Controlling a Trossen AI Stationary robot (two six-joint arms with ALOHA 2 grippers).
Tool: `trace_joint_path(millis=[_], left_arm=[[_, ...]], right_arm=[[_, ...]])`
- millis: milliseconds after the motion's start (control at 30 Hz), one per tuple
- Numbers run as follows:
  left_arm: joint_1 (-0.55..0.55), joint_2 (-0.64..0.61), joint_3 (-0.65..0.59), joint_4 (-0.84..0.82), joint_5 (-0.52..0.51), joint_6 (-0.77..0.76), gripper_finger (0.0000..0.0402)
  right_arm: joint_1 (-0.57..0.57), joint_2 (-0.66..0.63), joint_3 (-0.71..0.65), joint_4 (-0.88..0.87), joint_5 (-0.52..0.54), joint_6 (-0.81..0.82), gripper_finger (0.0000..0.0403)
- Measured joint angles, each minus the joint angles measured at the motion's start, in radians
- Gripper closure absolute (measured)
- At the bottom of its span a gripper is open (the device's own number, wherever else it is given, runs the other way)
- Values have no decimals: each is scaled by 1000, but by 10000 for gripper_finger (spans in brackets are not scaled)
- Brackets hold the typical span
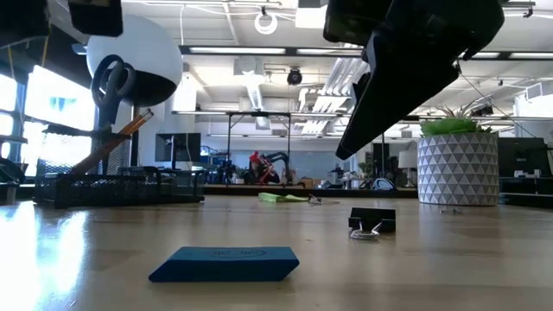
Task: Pick and place office supplies into organizer
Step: Put the left black binder clip into the black mesh desk organizer
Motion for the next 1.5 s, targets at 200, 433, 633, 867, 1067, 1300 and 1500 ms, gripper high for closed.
trace_joint_path(millis=[200,433,633,867,1067,1300,1500], left_arm=[[-1,125,0,10,63,34,318],[-1,170,0,41,59,82,220],[-1,175,0,81,109,112,168],[-1,251,0,128,95,178,182],[-1,298,0,144,97,174,205],[-1,301,0,174,98,155,203],[-1,301,0,177,98,135,189]], right_arm=[[0,0,0,0,-8,47,107],[11,0,0,3,-7,102,107],[35,0,1,8,36,103,107],[40,0,1,9,45,110,107],[40,0,1,8,48,104,107],[39,0,1,9,49,61,107],[39,0,1,8,51,40,107]])
